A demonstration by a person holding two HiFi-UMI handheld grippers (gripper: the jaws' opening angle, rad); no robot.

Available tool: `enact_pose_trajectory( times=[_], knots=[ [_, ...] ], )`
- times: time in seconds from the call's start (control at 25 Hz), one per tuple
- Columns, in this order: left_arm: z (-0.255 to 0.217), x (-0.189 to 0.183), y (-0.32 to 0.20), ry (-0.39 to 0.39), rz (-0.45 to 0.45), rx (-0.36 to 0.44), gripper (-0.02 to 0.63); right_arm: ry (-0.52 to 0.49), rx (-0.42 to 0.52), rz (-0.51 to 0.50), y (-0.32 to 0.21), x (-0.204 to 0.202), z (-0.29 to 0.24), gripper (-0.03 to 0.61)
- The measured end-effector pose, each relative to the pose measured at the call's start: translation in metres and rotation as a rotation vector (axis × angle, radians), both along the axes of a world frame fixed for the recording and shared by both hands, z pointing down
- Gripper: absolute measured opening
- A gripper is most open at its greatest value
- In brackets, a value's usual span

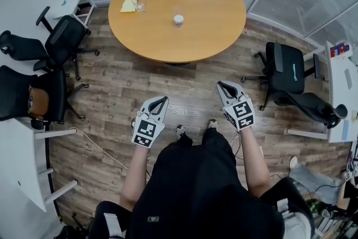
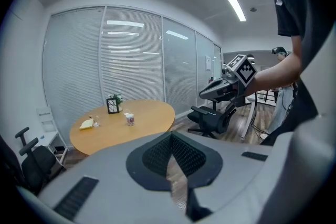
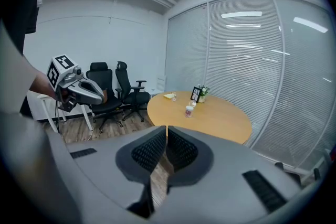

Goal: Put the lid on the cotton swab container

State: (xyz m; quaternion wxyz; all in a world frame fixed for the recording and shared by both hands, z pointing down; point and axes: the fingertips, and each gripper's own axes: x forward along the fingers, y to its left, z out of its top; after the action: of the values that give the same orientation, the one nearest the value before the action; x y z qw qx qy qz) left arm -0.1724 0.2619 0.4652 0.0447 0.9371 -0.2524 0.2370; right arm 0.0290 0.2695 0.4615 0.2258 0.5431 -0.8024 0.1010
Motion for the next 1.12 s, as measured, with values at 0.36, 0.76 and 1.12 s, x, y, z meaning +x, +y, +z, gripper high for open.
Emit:
enact_pose_trajectory(
  times=[0.36, 0.76, 1.12],
  knots=[
    [0.001, 0.004, -0.01, -0.028, -0.045, 0.003, 0.006, -0.023, -0.01, -0.024, -0.02, 0.016, 0.011, 0.008],
    [-0.007, 0.029, -0.053, -0.06, -0.136, 0.01, 0.006, -0.021, -0.025, -0.088, -0.071, 0.052, 0.021, 0.008],
    [-0.002, 0.052, -0.086, -0.076, -0.231, -0.006, 0.006, -0.016, -0.055, -0.113, -0.108, 0.106, 0.034, 0.008]
  ],
)
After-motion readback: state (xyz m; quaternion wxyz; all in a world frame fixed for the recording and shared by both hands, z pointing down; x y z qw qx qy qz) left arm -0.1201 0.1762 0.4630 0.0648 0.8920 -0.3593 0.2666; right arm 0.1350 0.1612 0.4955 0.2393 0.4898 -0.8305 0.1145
